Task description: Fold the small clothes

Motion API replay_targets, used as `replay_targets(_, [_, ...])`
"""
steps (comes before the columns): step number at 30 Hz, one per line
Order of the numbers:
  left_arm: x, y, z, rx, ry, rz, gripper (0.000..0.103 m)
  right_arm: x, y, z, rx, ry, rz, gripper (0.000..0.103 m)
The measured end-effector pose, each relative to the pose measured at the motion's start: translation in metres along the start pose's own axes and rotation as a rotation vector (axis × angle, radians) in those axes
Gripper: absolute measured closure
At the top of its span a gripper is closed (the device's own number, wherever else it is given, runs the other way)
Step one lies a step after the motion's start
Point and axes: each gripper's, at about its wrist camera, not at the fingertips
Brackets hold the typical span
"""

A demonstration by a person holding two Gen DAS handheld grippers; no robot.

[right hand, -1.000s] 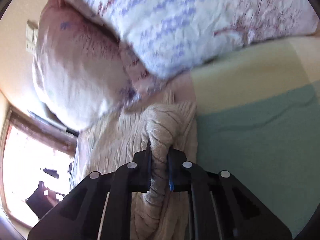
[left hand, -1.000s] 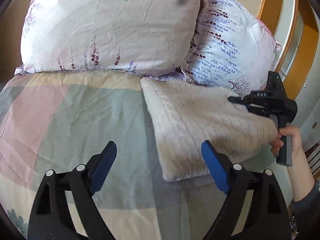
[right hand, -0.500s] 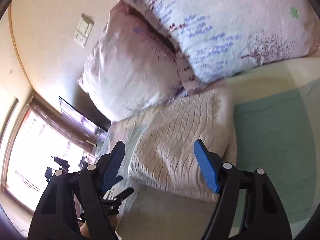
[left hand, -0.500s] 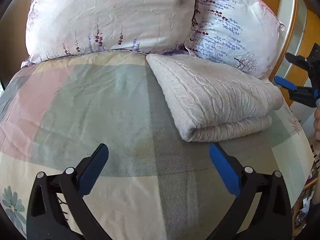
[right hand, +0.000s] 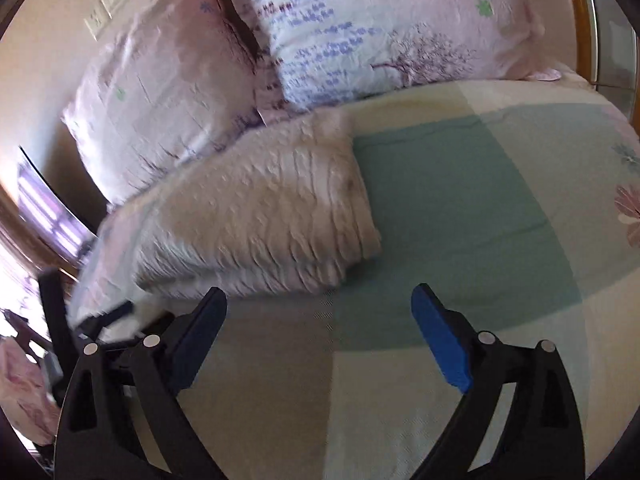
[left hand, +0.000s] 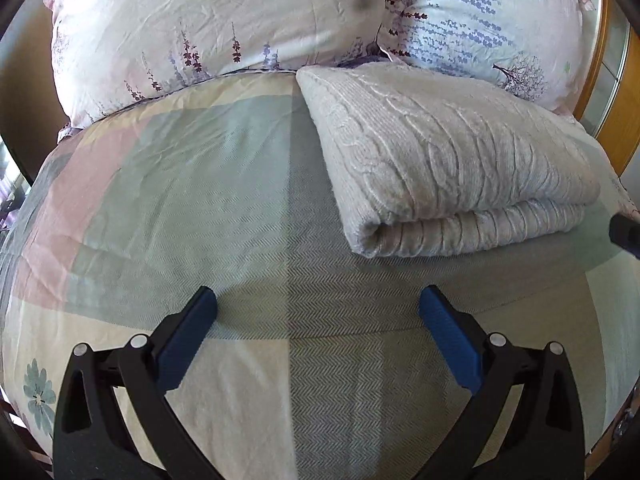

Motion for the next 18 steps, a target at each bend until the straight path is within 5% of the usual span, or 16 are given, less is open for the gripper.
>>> replay_targets(6, [-0.001,0.0,0.001,-0.001,0.001,0.001,0.002,-0.032,0.028,-0.016,-0.026,-0.123,-0.18,0.001])
replay_targets(18, [-0.001,0.0,0.001,-0.001,0.001,0.0,0.002,-0.042,0.036,-0.024,-0.058,-0.183,-0.263,0.001])
Point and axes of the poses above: each gripper's, at about its wrist camera, not at the fingertips, and y roughly the way its jaws point, x to its right, z to its top, and after that the axes turned 1 degree about x, right-handed
